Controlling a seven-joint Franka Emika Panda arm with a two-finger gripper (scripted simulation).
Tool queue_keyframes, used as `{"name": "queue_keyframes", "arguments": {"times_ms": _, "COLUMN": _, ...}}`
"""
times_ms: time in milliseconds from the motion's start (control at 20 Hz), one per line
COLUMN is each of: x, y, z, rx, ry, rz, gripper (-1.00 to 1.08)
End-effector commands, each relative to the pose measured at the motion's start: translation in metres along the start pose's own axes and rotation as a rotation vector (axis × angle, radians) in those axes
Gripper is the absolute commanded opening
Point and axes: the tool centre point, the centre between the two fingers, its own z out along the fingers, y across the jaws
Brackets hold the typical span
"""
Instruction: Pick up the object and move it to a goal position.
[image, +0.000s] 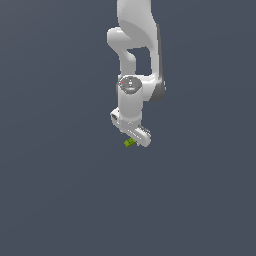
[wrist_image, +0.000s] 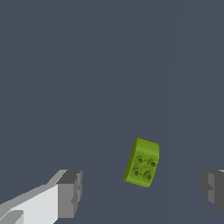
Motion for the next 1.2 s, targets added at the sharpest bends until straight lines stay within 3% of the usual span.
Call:
{"name": "queue_keyframes", "arguments": {"times_ms": 0, "x": -0.006, "y": 0.004, "z": 0.009, "rx": -0.003, "ry": -0.001, "rz": 0.071, "gripper": 1.0}}
{"name": "queue_keyframes", "arguments": {"times_ms": 550, "x": -0.022, "y": 0.017, "z": 0.03, "rx": -0.014, "ry": 0.001, "rz": 0.263, "gripper": 1.0}}
{"name": "queue_keyframes", "arguments": {"times_ms": 1150, "x": -0.024, "y": 0.02, "z": 0.04, "rx": -0.016, "ry": 0.001, "rz": 0.286, "gripper": 1.0}}
